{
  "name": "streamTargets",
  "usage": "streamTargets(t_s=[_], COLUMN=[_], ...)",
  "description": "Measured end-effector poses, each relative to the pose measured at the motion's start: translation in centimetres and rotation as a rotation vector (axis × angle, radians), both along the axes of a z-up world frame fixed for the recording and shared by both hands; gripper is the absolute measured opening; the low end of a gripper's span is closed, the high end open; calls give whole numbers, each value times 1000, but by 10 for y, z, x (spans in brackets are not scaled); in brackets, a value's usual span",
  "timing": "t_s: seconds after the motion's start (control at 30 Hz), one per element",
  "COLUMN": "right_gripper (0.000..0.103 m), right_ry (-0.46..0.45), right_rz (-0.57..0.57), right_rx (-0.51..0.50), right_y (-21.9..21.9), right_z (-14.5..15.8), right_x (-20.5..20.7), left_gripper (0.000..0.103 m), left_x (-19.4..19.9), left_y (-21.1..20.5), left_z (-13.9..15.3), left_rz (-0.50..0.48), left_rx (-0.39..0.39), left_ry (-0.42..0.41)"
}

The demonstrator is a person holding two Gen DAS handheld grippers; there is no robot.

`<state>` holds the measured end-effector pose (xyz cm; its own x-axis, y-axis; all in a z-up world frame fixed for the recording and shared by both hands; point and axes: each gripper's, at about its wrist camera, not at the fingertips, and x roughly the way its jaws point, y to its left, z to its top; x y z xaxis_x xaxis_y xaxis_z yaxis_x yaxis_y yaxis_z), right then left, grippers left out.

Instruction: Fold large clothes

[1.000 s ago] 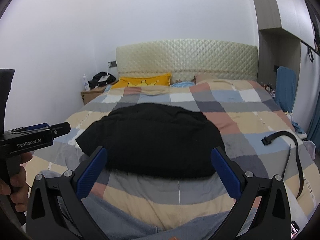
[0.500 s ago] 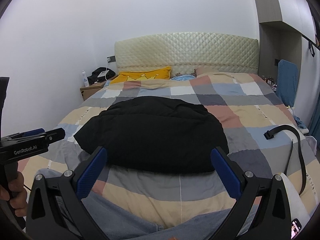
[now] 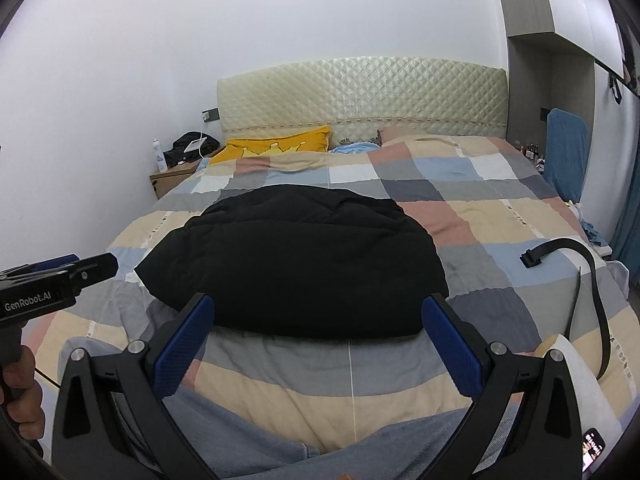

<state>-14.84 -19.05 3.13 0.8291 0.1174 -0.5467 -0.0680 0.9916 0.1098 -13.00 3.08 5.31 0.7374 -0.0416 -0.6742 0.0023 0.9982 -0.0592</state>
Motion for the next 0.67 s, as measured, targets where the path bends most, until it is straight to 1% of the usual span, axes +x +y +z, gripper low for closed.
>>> streamTargets(t_s=[0.67], right_gripper=[103], right_ry=[0], right_rz=[-7], right_rx=[3], right_y=[-3], right_z=[-1], right_x=[0], left_gripper=[78], left_x=[-1], left_y=[-1], left_z=[-1], left_rz=[-20], left_rx=[-12], left_ry=[2])
